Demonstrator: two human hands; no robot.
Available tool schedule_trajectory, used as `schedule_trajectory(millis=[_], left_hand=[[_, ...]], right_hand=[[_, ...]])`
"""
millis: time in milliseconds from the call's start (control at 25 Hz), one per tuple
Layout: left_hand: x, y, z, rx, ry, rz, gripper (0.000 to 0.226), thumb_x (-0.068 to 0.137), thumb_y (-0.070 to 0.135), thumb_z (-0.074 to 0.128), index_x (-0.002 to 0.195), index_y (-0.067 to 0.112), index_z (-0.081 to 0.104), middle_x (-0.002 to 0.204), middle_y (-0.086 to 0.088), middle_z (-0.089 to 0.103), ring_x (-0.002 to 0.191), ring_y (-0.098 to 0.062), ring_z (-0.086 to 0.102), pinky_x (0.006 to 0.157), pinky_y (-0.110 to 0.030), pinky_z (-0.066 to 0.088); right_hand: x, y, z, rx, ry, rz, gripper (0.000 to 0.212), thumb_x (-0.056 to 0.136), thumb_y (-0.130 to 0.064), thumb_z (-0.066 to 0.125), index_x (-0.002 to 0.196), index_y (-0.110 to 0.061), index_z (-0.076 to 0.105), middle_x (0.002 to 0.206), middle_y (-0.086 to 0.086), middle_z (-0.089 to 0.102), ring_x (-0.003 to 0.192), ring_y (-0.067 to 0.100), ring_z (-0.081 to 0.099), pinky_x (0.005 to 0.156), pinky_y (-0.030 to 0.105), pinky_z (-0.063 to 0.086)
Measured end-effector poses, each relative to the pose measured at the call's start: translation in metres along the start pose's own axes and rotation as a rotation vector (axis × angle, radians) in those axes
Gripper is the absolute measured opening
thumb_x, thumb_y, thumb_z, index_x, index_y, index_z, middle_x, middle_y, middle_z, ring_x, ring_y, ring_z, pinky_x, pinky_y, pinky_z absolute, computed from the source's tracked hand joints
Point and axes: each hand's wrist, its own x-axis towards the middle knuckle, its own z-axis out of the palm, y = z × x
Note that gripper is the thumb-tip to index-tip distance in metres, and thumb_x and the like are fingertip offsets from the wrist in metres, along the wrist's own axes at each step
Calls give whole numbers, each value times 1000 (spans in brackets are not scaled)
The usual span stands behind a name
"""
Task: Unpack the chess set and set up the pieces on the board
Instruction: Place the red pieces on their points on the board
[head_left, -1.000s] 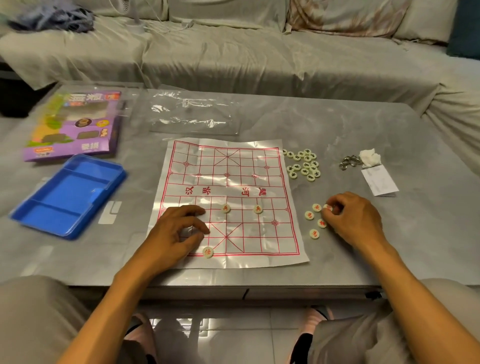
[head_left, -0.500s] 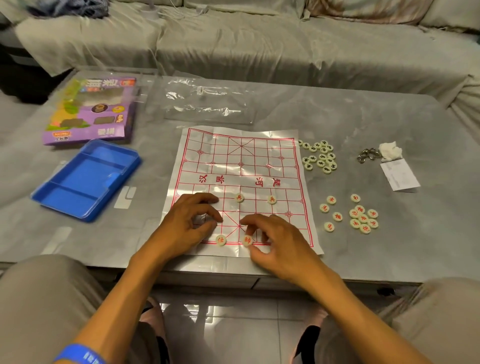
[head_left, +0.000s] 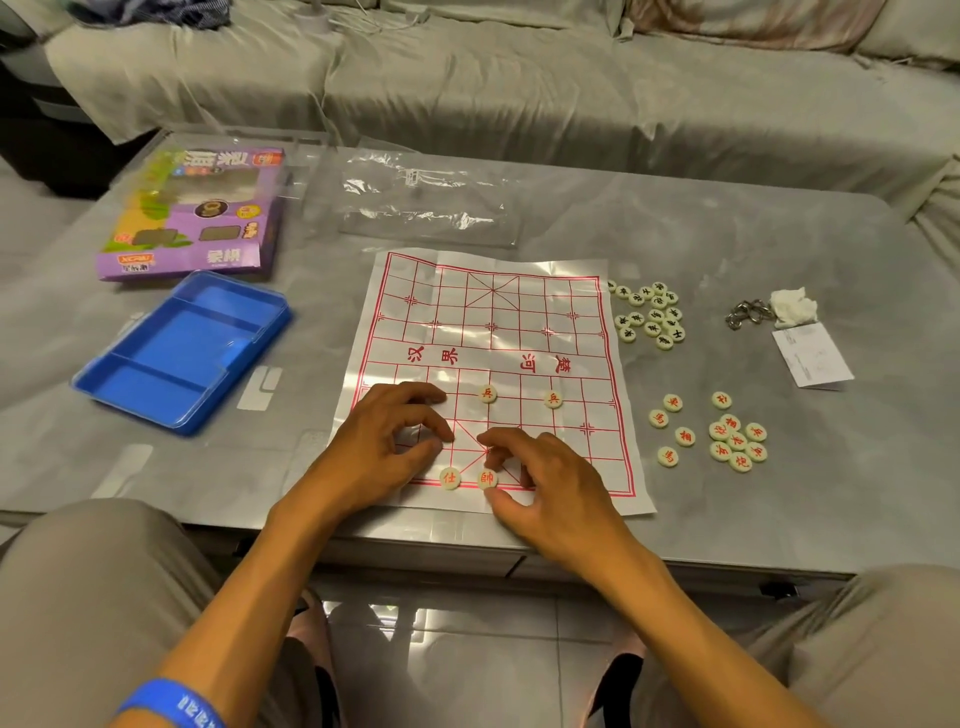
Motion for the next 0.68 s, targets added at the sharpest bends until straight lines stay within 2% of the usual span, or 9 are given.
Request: schedule_trajectory(millis=[200, 400, 520, 600, 680], left_hand=[[-1, -2, 0, -4, -6, 8, 13, 87, 35, 59, 97, 37, 67, 130, 24, 44, 123, 1, 31, 104, -26, 31], [0, -4, 0, 1, 1, -5, 11, 90, 29, 62, 97, 36, 66, 130, 25, 43, 124, 2, 30, 102, -24, 32], [-2, -8, -1, -3, 0, -2, 9, 89, 32, 62, 96, 38, 65, 130, 26, 43, 123, 2, 31, 101, -24, 33], [-1, -8, -2, -11, -11, 6, 12, 86, 40, 58, 95, 38, 65, 130, 26, 43, 121, 2, 32, 100, -25, 33], [0, -5, -3, -8, -19, 3, 19, 82, 45, 52, 93, 38, 65, 130, 25, 43, 121, 2, 31, 100, -27, 32]], right_hand=[[-1, -1, 1, 16, -6, -2, 45, 88, -35, 63, 131, -32, 48, 109, -18, 63, 84, -1, 42, 76, 13, 41], [1, -2, 2, 37, -5, -2, 47, 88, -36, 64, 131, -32, 46, 111, -17, 62, 83, -1, 41, 77, 15, 41], [-3, -4, -9, 84, -48, 16, 50, 87, -37, 65, 133, -34, 45, 117, -20, 57, 90, 0, 45, 82, 16, 44], [-9, 6, -34, 98, -41, 47, 45, 87, -37, 65, 128, -36, 49, 114, -25, 53, 90, 0, 51, 81, 12, 45], [-16, 31, -74, 66, -1, 159, 31, 88, -33, 65, 117, -40, 55, 104, -29, 56, 84, 2, 57, 72, 11, 46]])
